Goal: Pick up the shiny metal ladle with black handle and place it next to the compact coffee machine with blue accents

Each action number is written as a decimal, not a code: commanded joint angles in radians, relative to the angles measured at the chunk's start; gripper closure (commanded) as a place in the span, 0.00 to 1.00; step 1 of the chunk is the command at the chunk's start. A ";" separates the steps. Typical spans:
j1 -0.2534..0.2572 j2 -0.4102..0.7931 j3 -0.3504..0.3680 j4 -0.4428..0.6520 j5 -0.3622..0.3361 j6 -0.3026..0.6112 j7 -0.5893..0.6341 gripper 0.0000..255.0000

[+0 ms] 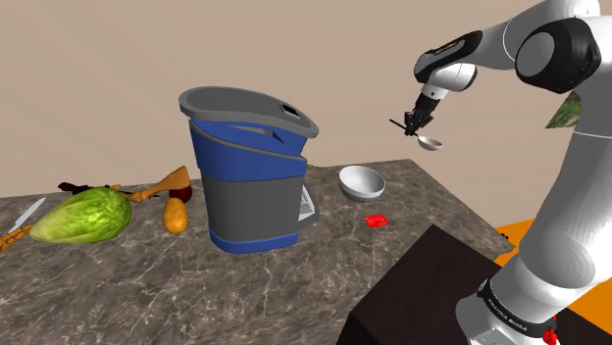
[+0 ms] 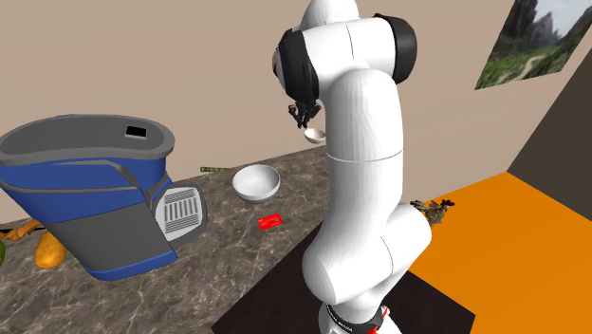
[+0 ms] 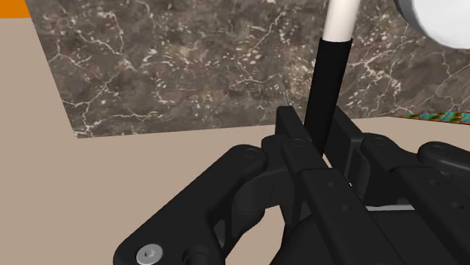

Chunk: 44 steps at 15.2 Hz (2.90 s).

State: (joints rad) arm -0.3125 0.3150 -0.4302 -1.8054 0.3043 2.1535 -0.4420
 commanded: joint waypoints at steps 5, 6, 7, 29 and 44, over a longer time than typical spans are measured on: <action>0.004 -0.031 -0.008 0.042 -0.024 -0.069 0.022 1.00; 0.005 -0.035 -0.010 0.050 -0.028 -0.080 0.025 1.00; 0.005 -0.039 -0.011 0.058 -0.031 -0.092 0.029 1.00; -0.005 -0.073 -0.025 0.311 -0.067 -0.370 0.081 1.00; -0.044 -0.015 -0.030 0.594 -0.043 -0.599 0.099 1.00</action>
State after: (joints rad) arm -0.3510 0.2914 -0.4601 -1.2395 0.2566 1.5749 -0.3438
